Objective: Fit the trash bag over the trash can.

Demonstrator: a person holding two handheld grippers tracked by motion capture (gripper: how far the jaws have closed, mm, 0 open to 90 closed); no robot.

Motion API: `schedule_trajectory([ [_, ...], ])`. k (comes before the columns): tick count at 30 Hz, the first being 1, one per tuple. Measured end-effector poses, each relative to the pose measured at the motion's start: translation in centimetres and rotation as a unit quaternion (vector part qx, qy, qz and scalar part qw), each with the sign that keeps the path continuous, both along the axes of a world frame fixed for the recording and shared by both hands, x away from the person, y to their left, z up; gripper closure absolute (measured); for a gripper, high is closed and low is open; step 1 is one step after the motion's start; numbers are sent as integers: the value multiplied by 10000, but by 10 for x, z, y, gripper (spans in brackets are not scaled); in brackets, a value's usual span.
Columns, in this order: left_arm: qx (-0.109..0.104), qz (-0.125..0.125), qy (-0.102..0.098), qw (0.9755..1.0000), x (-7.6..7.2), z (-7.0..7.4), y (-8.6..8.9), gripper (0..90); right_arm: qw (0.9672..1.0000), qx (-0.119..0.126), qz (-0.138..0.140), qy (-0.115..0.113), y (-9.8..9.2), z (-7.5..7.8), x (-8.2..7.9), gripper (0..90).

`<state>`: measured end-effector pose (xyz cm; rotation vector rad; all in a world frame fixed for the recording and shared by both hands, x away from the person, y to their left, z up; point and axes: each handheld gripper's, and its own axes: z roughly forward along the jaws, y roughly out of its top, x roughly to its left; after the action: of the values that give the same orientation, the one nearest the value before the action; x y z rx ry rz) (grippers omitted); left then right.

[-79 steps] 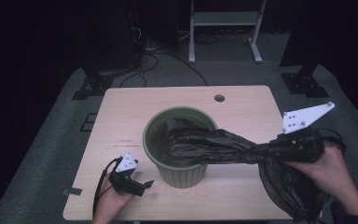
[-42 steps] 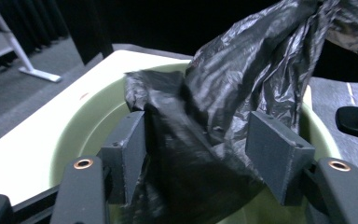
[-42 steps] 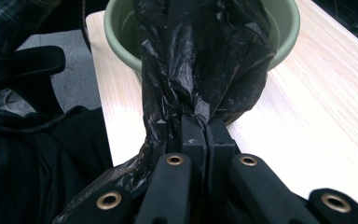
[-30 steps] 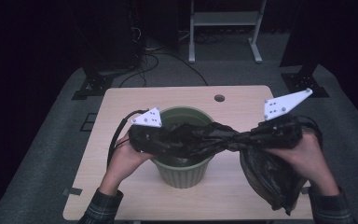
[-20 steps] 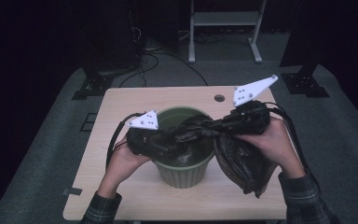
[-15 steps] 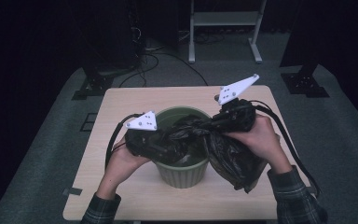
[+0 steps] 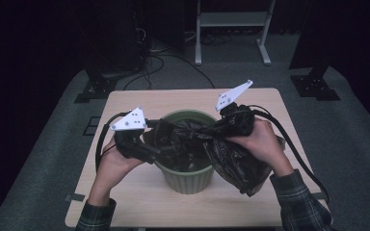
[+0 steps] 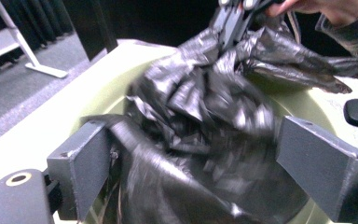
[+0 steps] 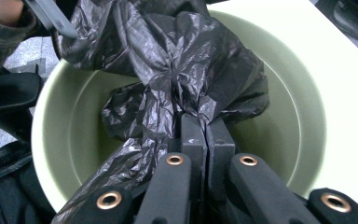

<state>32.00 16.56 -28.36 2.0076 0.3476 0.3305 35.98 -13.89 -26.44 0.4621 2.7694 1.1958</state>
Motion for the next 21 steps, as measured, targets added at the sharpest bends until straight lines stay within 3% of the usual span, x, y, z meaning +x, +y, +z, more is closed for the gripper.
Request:
schedule_trajectory([
  [7,-84,122,-130,9998,-2,6,8,105,9998,-98,-157,-4,-13,-1,1,883],
  [11,-91,24,-126,9999,-1,9,1,117,9999,-67,-155,2,-15,0,0,883],
  [18,160,-457,197,9986,12,-1,-27,245,10000,-21,44,13,-1,1,0,881],
  [21,221,-615,342,9973,15,-8,-34,299,9998,132,138,58,1,3,-1,882],
])
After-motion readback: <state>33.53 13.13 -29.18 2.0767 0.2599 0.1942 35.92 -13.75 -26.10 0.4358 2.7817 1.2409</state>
